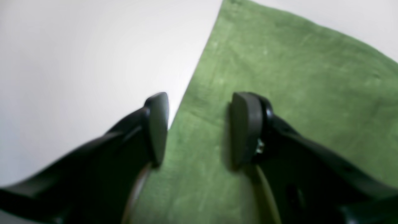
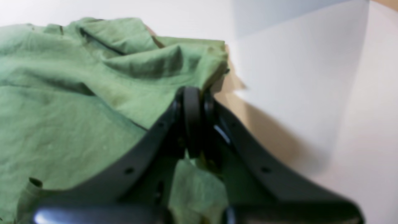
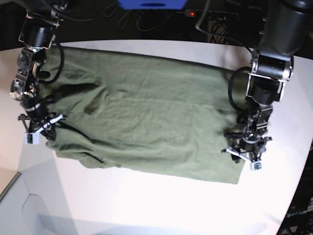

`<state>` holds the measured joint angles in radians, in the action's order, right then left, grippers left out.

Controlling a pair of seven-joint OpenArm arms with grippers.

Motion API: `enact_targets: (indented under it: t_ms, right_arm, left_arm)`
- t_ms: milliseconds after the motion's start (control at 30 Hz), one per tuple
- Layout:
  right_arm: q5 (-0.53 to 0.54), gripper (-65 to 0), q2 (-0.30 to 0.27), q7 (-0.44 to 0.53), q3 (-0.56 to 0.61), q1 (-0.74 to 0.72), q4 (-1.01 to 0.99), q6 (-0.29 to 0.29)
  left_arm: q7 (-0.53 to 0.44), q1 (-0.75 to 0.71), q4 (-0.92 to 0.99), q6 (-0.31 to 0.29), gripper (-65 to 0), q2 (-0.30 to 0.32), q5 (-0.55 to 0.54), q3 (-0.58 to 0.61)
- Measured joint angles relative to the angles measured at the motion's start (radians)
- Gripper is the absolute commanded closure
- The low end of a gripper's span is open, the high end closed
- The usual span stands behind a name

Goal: Layout the t-shirt on the table in an organized manner, then fold the t-shirt properly
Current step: 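Hold the hem corners with both grippers and drag them toward the collar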

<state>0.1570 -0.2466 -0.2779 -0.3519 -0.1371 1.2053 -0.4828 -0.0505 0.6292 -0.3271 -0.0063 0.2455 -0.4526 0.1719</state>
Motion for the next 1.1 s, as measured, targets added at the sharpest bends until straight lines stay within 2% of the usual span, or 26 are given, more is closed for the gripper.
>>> enact_targets:
  t_ms: [333,567,600,867,967,1100]
  right_arm:
    - [0.000,-0.5,0.000,0.000,0.000,0.000,0.000,0.000]
    - [0.000,-0.5,0.000,0.001,0.000,0.000,0.000,0.000]
    - [0.000,-0.5,-0.001,0.001,0.000,0.000,0.000,0.000]
    - [0.000,-0.5,-0.002,0.001,0.000,0.000,0.000,0.000]
    - [0.000,-0.3,-0.002,0.000,0.000,-0.001,0.001,0.000]
    - [-0.001,-0.3,-0.002,-0.008,-0.005,0.000,0.035,0.000]
  left_arm:
    - [-0.018,-0.014,0.000,0.000,-29.7,0.000,0.008,0.006]
    - [-0.071,-0.011,0.046,0.006,-1.5,-0.020,0.008,0.006]
    - [-0.071,-0.011,0.046,0.007,0.0,-0.021,0.008,0.006]
    - [-0.061,-0.013,0.032,0.006,-0.3,-0.022,0.005,-0.001]
    - [0.006,-0.043,-0.064,0.010,-0.3,-0.019,0.000,-0.001]
    - [0.016,-0.163,-0.256,0.009,-0.3,-0.022,-0.001,0.000]
